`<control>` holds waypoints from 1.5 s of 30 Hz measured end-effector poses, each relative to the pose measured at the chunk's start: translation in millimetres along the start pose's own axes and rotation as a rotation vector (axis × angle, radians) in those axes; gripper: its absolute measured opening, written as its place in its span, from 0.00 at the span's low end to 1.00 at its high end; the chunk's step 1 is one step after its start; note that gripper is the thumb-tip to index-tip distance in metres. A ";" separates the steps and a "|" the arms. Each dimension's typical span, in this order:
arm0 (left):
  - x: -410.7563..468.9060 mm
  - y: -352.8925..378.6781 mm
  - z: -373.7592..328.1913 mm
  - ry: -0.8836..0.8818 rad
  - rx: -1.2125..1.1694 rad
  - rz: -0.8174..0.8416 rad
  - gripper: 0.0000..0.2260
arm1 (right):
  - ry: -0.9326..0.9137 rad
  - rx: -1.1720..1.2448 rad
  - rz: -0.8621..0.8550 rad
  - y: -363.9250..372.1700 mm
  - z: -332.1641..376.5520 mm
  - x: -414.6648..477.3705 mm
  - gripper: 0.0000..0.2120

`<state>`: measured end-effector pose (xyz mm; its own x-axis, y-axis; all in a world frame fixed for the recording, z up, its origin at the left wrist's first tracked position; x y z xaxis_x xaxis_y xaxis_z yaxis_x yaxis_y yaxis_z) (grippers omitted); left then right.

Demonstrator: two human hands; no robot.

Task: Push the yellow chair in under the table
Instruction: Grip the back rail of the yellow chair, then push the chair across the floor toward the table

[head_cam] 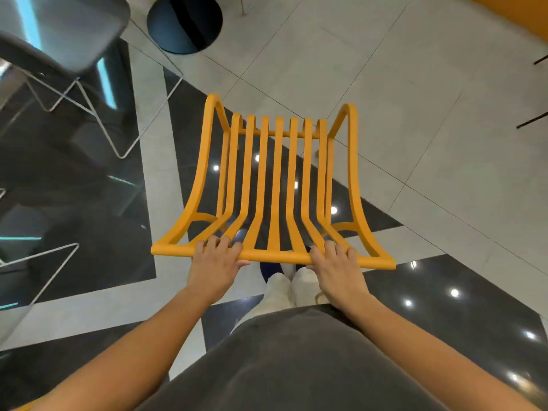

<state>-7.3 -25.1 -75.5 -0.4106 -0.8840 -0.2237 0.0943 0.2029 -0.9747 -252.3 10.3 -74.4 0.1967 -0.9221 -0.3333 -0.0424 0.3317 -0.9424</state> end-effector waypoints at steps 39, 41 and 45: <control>369.7 -80.2 127.8 -0.343 -0.111 -0.181 0.19 | -0.072 -0.054 -0.017 -147.5 -158.1 395.2 0.15; 388.4 -83.0 136.2 -0.371 -0.107 -0.162 0.20 | -0.095 -0.066 -0.028 -156.2 -164.0 421.4 0.16; 418.8 -89.2 155.8 -0.415 -0.122 -0.187 0.20 | -0.164 -0.107 -0.040 -173.9 -170.2 471.0 0.17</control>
<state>-46.3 -479.0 -82.2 -0.0106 -0.9987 -0.0497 -0.0645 0.0503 -0.9966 -319.0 -515.6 -71.9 0.3574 -0.8862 -0.2949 -0.1339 0.2639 -0.9552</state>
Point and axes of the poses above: each hand's wrist, its own x-axis towards the middle knuckle, its own y-axis out of the palm, z = x × y, the point moved 6 cm from there along x, towards the middle knuckle, and after that the axes turned 4 degrees about -z, right-handed, at the moved point
